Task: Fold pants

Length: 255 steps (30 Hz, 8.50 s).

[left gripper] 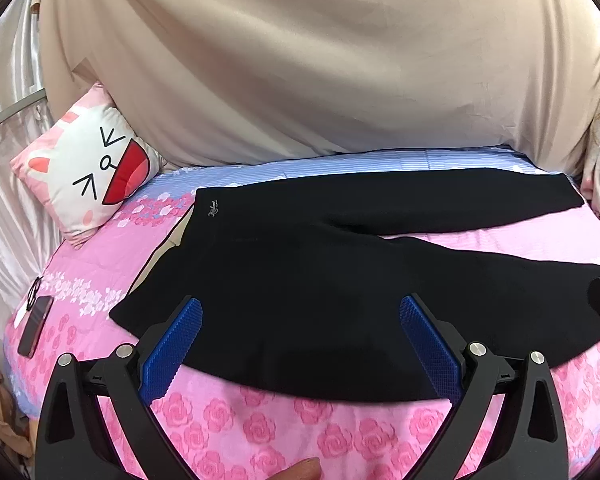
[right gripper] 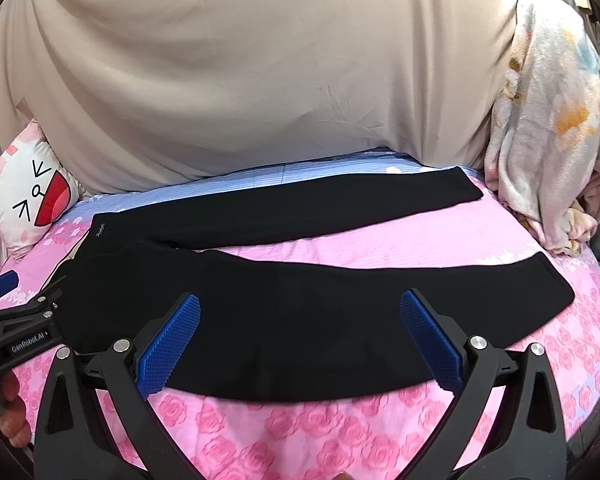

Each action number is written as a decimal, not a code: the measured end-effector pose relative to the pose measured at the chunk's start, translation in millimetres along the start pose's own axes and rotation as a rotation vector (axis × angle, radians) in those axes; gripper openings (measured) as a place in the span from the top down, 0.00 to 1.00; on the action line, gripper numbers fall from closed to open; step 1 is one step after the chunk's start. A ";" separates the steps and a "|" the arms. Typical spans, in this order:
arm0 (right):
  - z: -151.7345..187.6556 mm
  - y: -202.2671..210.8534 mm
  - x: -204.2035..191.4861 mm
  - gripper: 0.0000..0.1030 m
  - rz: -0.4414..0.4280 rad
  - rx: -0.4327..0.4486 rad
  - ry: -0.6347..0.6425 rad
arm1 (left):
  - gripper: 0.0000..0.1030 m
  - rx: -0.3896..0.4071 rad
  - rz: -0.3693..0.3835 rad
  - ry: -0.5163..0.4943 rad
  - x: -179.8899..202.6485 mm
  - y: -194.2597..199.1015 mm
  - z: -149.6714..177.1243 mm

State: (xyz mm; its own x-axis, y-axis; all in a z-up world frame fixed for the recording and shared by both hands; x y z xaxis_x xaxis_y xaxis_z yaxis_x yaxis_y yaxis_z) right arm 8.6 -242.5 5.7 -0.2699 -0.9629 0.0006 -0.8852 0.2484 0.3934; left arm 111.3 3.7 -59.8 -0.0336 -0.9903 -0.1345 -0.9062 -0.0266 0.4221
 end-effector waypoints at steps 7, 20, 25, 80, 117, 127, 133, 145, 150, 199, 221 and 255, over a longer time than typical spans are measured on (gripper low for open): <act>-8.9 -55.7 44.5 0.04 0.016 -0.059 -0.016 | 0.05 -0.029 -0.040 -0.013 -7.9 -49.1 -11.6; -65.6 -234.1 259.6 0.05 0.107 -0.077 -0.259 | 0.05 -0.070 -0.102 0.018 -19.6 -134.0 -36.2; -80.2 -292.3 306.4 0.05 0.136 -0.092 -0.206 | 0.05 -0.075 -0.101 0.034 -15.1 -156.7 -43.5; -157.8 -329.3 225.5 0.91 0.131 -0.132 -0.106 | 0.79 -0.228 -0.105 0.181 -218.1 -311.3 -95.3; 47.9 -23.1 274.6 0.83 0.097 -0.160 -0.059 | 0.70 -0.307 0.002 0.133 -255.4 -45.1 105.9; 23.7 12.0 312.2 0.31 0.015 -0.058 -0.370 | 0.33 -0.225 -0.083 0.193 -274.6 -26.1 65.2; 28.2 -71.4 309.4 0.67 -0.005 -0.260 -0.404 | 0.29 -0.324 0.012 0.180 -205.6 -61.4 81.4; 10.2 -27.6 329.2 0.66 0.155 -0.229 0.136 | 0.20 -0.427 -0.054 0.134 -205.5 -74.8 117.7; 32.7 13.9 358.1 0.65 0.256 -0.148 -0.049 | 0.19 -0.477 0.020 0.267 -219.9 -75.0 124.4; 0.5 -42.8 353.5 0.33 0.276 -0.257 0.328 | 0.19 -0.527 -0.010 0.323 -215.3 -70.8 129.1; 39.8 -47.3 348.5 0.84 0.360 -0.234 -0.025 | 0.19 -0.490 -0.012 0.535 -267.0 -36.4 143.2; 37.3 -35.2 33.0 0.38 -0.028 -0.091 -0.099 | 0.81 -0.239 -0.075 0.276 -321.9 -88.0 58.3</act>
State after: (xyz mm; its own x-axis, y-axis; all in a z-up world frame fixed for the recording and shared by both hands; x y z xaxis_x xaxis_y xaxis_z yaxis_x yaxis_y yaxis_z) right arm 16.6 -279.1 -42.5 -0.2854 -0.9532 -0.1001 -0.8559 0.2065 0.4742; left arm 177.3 332.8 -105.9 0.1740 -0.9829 0.0601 -0.7769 -0.0995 0.6217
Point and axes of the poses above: each gripper's, at about its wrist camera, not at the fingertips, and y roughly against the way its jaws point, x to its right, z to its underside, the point moved 8 cm from there along -y, roughly the way its jaws point, and after that the axes turned 13 degrees about x, right-handed, at the moved point
